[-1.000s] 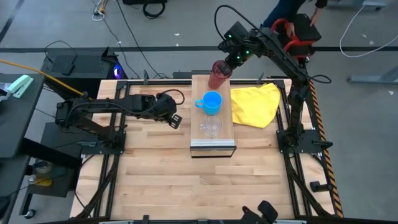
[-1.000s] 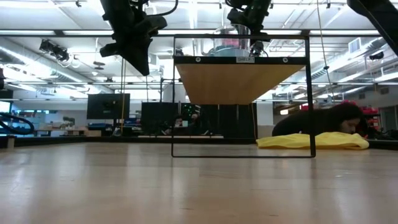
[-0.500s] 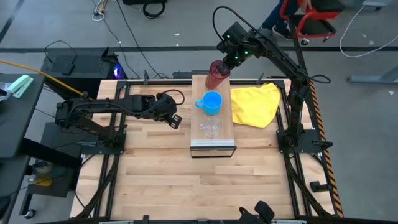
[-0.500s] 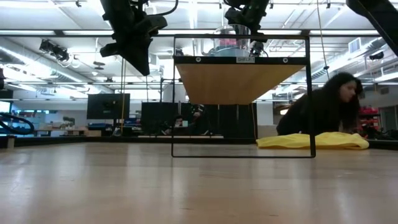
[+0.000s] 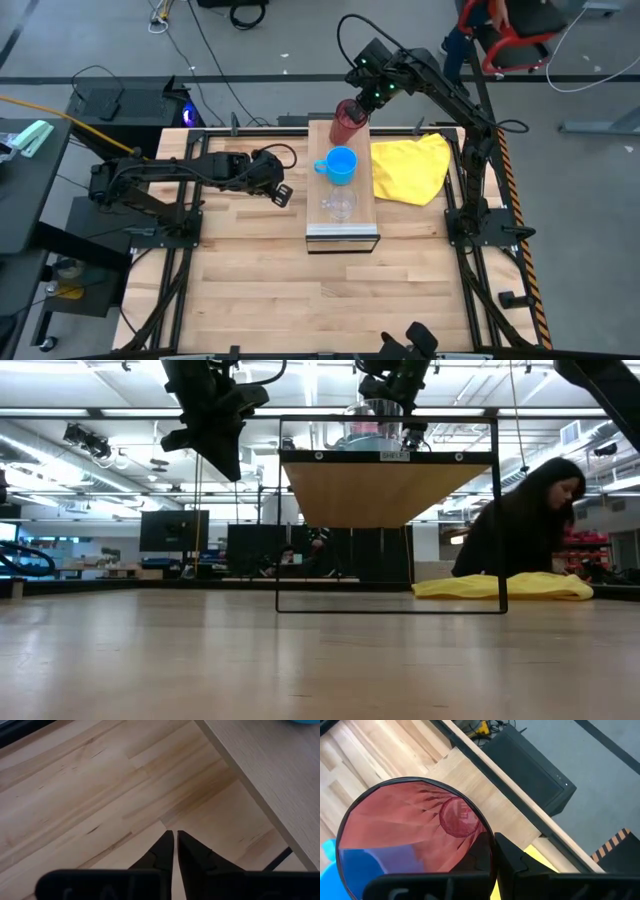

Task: Stack small to large cups/mugs on shelf
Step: Put the red cup on the shelf

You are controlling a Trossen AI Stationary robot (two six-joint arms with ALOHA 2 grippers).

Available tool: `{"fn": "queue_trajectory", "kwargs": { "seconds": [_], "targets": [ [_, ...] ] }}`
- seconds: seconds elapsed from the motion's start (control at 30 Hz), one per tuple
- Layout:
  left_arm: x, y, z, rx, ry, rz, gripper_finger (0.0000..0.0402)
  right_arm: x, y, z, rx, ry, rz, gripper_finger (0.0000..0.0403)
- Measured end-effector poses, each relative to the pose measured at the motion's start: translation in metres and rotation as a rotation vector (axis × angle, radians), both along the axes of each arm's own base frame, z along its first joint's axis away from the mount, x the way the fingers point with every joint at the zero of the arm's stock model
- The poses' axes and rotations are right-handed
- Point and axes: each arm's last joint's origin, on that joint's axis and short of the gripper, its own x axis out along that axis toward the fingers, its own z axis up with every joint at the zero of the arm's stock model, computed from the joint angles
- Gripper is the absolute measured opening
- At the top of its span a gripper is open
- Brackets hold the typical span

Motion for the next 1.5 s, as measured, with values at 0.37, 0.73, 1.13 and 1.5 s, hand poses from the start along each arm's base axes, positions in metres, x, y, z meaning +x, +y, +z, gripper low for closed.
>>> {"fn": "queue_trajectory", "kwargs": {
  "seconds": [0.37, 0.73, 1.13, 1.5],
  "targets": [
    [0.0, 0.0, 0.0, 0.003, 0.003, -0.006, 0.0026, 0.0, 0.0, 0.0, 0.0, 0.0, -0.004, 0.002],
    [0.0, 0.0, 0.0, 0.004, 0.003, -0.008, 0.0032, 0.0, 0.0, 0.0, -0.001, 0.0, -0.004, 0.0017],
    [0.0, 0.0, 0.0, 0.003, 0.002, -0.007, 0.0028, 0.004, -0.003, -0.01, 0.004, 0.001, -0.001, 0.0021],
    [0.0, 0.0, 0.0, 0.003, 0.003, -0.008, 0.0029, 0.006, -0.003, -0.009, -0.005, 0.002, 0.006, 0.0036]
  ]
}}
